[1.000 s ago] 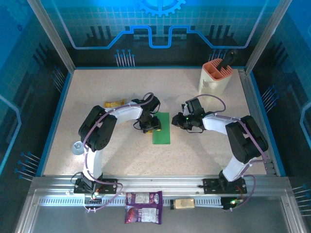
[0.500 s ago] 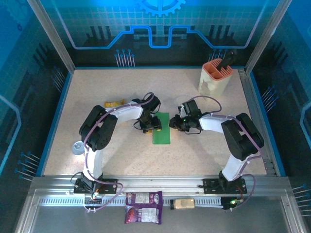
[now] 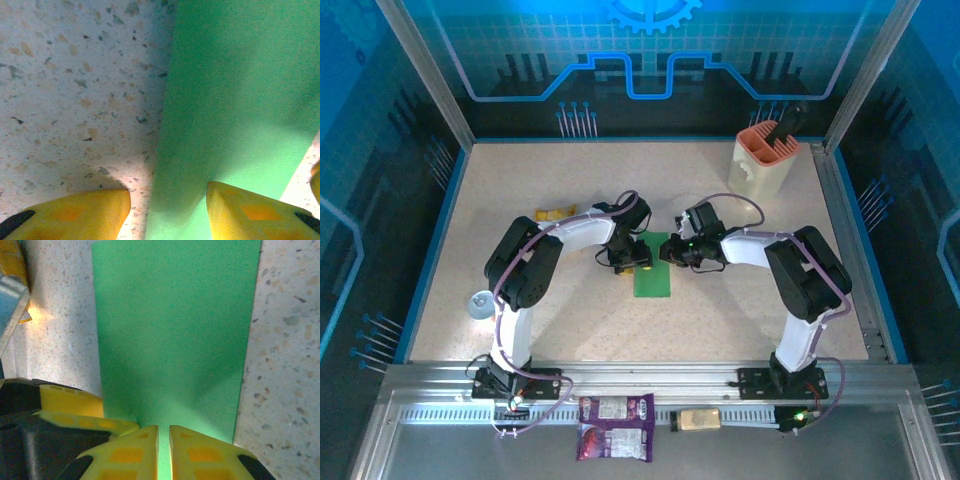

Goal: Fold a paper plane with a square sheet of paper (pick it up from the middle)

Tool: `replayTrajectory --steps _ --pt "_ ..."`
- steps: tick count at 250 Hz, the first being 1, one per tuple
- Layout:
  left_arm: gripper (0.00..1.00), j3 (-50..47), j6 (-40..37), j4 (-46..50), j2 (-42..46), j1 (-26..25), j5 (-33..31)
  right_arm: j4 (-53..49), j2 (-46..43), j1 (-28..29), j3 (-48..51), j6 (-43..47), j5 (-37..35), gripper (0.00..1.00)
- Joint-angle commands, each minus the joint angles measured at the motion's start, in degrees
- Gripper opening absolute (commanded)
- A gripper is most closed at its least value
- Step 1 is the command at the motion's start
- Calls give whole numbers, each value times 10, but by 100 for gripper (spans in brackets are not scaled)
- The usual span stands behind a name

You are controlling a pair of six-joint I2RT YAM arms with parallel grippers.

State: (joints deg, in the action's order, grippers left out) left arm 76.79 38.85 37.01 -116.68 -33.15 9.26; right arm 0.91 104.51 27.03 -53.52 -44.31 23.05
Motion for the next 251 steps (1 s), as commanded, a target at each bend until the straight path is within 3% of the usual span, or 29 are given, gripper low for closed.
replayTrajectory --steps 1,116,154,212,251 --pt "50 -51 -18 -64 -125 -20 -11 -16 17 6 -17 12 9 15" --pt "50 -70 -3 -80 -110 -17 -10 -86 56 -1 9 50 -64 11" --pt "50 -69 5 -76 -20 -3 -1 -106 71 -8 13 70 -77 9" --pt "58 -20 15 -29 123 4 -56 -147 86 -8 -9 87 -94 3" --pt "53 -34 23 -74 157 4 -17 -166 91 -7 -16 90 -106 2"
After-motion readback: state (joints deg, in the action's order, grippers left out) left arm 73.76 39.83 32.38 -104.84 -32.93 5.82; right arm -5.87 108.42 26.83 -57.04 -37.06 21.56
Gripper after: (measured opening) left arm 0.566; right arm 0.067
